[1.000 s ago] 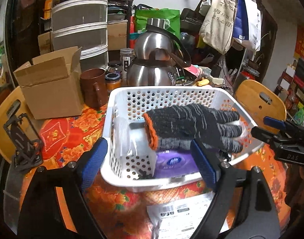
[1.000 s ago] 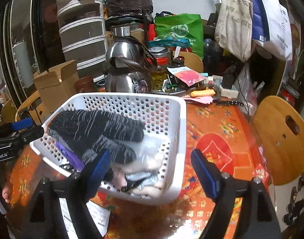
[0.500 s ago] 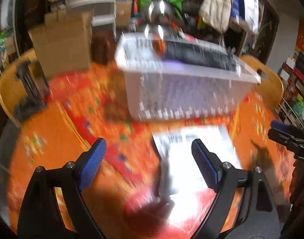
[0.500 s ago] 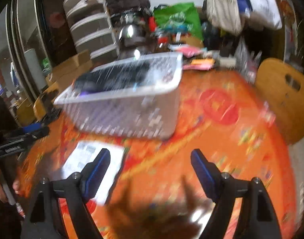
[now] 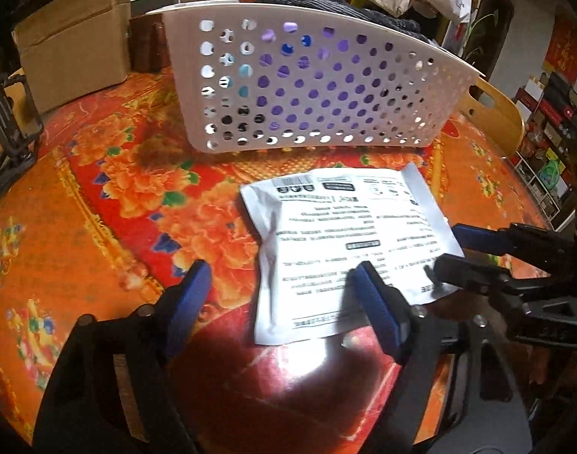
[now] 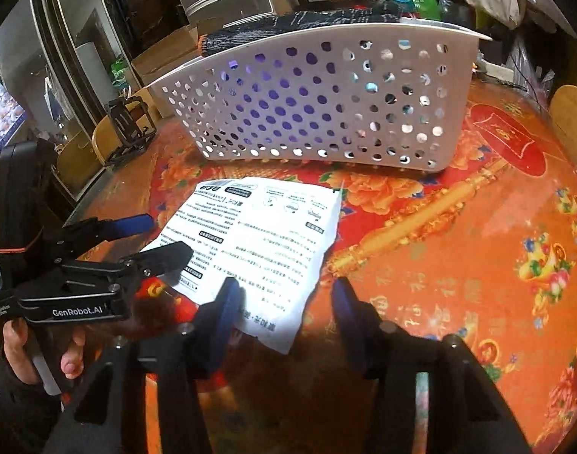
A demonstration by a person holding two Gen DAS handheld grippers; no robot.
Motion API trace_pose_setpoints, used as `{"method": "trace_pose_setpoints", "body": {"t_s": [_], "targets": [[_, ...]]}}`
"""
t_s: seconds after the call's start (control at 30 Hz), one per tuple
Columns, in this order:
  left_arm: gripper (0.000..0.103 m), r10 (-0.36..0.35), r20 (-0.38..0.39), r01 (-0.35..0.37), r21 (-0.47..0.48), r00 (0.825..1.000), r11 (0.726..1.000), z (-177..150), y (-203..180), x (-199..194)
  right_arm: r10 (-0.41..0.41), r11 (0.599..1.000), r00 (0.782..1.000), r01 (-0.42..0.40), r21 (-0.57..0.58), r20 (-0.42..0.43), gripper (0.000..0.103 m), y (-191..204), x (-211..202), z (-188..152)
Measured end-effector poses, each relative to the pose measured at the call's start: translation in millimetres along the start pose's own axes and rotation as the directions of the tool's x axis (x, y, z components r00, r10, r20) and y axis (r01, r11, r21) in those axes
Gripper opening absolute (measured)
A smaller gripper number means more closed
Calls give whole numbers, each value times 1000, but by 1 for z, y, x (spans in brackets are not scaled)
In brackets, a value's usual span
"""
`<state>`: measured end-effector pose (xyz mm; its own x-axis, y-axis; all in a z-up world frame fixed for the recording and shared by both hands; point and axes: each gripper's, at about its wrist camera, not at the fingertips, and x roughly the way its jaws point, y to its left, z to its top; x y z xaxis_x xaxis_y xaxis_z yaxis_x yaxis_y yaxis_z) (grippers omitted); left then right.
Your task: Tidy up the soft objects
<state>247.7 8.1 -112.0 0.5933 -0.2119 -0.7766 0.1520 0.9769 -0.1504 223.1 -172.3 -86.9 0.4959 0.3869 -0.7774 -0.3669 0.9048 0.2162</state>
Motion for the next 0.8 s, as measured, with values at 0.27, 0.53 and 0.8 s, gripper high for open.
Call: {"method": "trace_pose_setpoints", "body": {"t_s": [0.27,0.53,0.8], "targets": [[54,-40,2,40,21,999,999,-5,-21,-3,-4,998,1000,3,-57,-13,29,15,8,2],[26,-74,39,76,-51,997,996,-9,-5,-13,-10,996,1000,9,-88,-11,15,20,8,2],[12,-78,63,81,-40,995,996,-15,-5,-21,-35,991,999,38,-128,29,6,25,-1,-2]]}}
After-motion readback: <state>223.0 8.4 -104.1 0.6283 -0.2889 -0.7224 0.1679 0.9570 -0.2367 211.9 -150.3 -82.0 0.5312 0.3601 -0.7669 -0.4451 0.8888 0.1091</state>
